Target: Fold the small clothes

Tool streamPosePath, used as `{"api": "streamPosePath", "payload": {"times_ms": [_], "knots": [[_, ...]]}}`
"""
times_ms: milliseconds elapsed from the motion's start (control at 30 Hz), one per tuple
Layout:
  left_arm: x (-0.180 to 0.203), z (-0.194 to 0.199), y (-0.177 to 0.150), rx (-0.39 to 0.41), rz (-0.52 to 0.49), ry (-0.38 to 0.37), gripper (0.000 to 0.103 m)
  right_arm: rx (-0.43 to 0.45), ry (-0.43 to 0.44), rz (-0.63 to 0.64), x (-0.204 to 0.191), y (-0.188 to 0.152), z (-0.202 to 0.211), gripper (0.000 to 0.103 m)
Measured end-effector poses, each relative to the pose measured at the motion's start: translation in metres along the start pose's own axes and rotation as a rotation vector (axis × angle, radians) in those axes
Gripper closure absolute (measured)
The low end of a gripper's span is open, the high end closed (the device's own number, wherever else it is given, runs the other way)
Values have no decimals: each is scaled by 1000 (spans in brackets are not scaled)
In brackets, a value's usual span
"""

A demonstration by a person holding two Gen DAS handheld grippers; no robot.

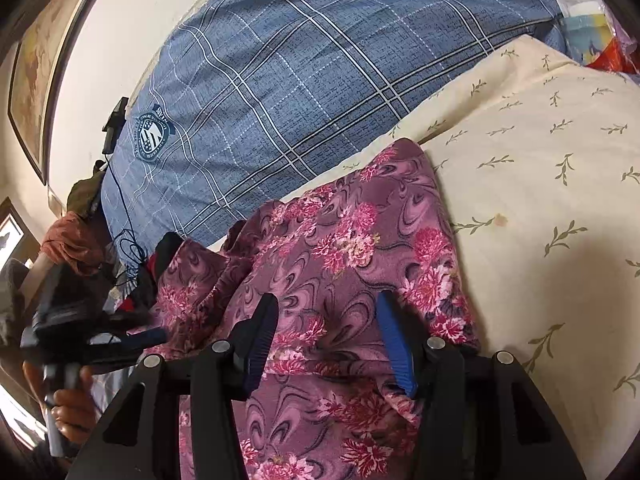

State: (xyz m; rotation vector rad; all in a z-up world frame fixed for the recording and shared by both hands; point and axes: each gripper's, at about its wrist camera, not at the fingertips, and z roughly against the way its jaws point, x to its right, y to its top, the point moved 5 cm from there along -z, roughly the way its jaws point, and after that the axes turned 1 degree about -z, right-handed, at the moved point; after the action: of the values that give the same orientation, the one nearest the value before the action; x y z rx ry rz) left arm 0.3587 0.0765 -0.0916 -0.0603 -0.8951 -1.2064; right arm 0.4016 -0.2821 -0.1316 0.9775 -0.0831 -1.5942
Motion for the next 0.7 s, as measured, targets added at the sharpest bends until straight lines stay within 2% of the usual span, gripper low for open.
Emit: {"api": "streamPosePath", "payload": {"times_ms": [67, 133, 167, 233, 267, 367, 400, 467, 500, 533, 567, 600, 633, 700], "knots": [[-22, 33, -5, 61, 11, 47, 39, -26, -17, 24, -16, 3, -1, 43], [-49, 62, -10, 96, 57, 78, 39, -47, 65, 42, -47, 5, -6, 40], [-60, 73, -11, 109, 88, 96, 39, -71, 82, 82, -71, 5, -14, 30], [-79, 85, -12, 119, 147, 93, 39, -123, 89, 157, -105, 1, -33, 22], [-85, 90, -13, 125, 176, 85, 39, -155, 83, 205, -125, -4, -46, 22], [-95, 97, -17, 139, 233, 50, 39, -219, -30, 359, -165, -22, -84, 23], [-94, 94, -18, 137, 242, 33, 39, -217, -105, 413, -173, -26, -97, 23], [-92, 89, -17, 127, 246, 24, 39, -213, -235, 469, -178, -30, -117, 23], [-95, 87, -16, 123, 242, 24, 39, -223, -258, 474, -178, -31, -127, 24], [-99, 81, -13, 119, 240, 26, 39, -229, -251, 464, -177, -29, -133, 31], [-102, 78, -11, 116, 238, 29, 39, -225, -222, 443, -173, -25, -133, 58], [-102, 73, -6, 114, 238, 27, 39, -221, -165, 390, -168, -19, -129, 78], [-103, 63, -2, 113, 239, 23, 39, -205, -118, 315, -159, -9, -120, 88], [-101, 52, 2, 109, 229, 18, 39, -138, -15, 175, -136, 10, -91, 88]]}}
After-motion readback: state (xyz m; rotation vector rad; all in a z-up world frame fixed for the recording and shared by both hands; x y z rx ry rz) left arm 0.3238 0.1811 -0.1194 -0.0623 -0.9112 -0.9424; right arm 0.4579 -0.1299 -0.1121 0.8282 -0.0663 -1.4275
